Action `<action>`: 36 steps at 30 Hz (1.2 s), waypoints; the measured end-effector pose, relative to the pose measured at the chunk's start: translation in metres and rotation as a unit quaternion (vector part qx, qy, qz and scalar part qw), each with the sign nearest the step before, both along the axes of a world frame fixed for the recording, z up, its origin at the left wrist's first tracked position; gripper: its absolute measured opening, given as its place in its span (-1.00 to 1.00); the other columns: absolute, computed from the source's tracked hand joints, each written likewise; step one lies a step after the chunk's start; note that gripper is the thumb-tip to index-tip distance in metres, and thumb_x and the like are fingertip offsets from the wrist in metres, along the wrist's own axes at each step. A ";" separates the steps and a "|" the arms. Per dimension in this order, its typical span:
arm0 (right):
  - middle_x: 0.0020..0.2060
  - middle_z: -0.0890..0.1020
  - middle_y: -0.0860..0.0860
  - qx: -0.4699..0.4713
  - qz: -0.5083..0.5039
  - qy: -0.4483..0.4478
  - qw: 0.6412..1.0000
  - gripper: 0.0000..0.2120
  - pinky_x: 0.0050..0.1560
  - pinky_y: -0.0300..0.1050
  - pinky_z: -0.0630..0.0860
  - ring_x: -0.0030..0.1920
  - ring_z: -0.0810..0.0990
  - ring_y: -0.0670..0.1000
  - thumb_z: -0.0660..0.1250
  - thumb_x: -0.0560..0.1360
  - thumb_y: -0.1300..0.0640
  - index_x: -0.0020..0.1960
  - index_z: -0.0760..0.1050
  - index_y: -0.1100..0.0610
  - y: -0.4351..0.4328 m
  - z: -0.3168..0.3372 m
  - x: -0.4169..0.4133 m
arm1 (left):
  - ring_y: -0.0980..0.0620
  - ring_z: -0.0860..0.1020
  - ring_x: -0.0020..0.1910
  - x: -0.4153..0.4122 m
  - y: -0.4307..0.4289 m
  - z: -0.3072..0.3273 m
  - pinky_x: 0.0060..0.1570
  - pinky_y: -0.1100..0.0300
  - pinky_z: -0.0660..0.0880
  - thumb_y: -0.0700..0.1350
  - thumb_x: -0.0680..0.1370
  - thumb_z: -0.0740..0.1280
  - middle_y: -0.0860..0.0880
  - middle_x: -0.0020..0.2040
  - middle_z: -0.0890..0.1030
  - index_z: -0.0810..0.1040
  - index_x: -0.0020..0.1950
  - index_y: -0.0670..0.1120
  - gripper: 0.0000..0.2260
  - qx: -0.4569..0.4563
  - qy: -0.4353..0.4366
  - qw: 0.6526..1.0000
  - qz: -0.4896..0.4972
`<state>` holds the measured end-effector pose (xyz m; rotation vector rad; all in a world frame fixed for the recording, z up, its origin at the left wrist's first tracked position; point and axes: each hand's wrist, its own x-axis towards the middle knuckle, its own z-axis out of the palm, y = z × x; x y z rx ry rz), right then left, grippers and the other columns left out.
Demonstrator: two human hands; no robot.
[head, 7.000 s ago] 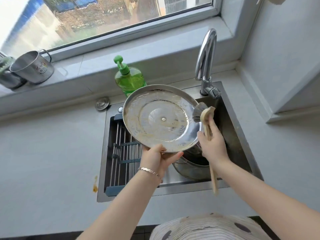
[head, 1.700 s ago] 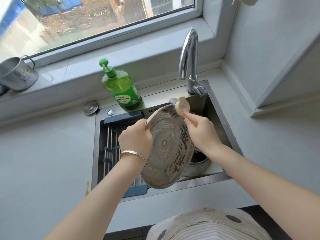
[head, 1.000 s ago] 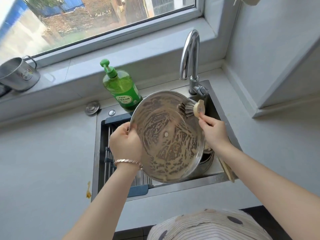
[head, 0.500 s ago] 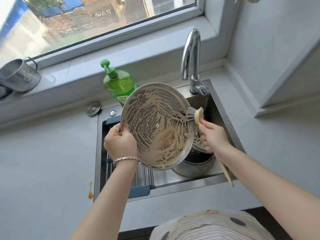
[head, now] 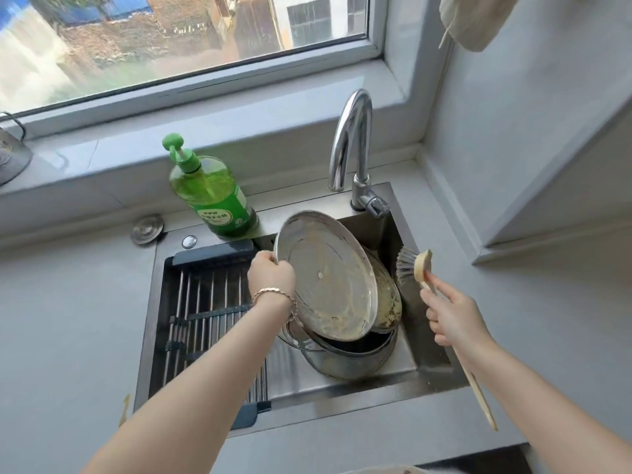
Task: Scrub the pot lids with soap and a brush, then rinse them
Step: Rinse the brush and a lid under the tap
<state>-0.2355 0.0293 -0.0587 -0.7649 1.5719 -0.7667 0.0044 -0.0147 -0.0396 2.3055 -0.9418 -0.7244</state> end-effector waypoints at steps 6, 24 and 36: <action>-0.51 0.21 -0.04 -0.015 0.045 0.043 0.998 -0.61 -0.62 -0.30 0.10 -0.54 0.12 -0.09 0.17 0.60 0.18 0.38 0.34 -0.11 -0.018 -0.004 -0.017 | -0.12 0.43 -0.16 -0.053 -0.033 -0.024 -0.19 0.14 0.32 -0.32 0.52 0.12 -0.14 -0.10 0.49 0.39 0.02 -0.21 -0.87 0.097 -0.018 0.989 -0.109; -0.07 0.65 0.10 -0.182 0.299 0.361 0.865 -0.75 -0.17 -0.08 0.41 -0.03 0.56 0.18 0.19 0.56 0.04 0.22 0.49 -0.04 -0.185 -0.011 0.029 | -0.03 0.46 -0.34 -0.018 -0.045 -0.045 -0.36 0.20 0.44 -0.37 0.55 0.14 -0.12 -0.23 0.47 0.33 0.30 -0.16 -0.67 0.182 0.293 0.938 -0.026; -0.12 0.63 0.08 -0.208 0.321 0.431 0.817 -0.80 -0.23 -0.12 0.36 -0.12 0.53 0.15 0.17 0.58 0.02 0.07 0.55 -0.01 -0.183 -0.013 0.032 | -0.06 0.61 -0.22 -0.017 -0.035 -0.017 -0.23 0.12 0.57 -0.33 0.57 0.14 -0.22 0.01 0.59 0.44 0.12 -0.14 -0.80 0.103 0.354 0.929 0.033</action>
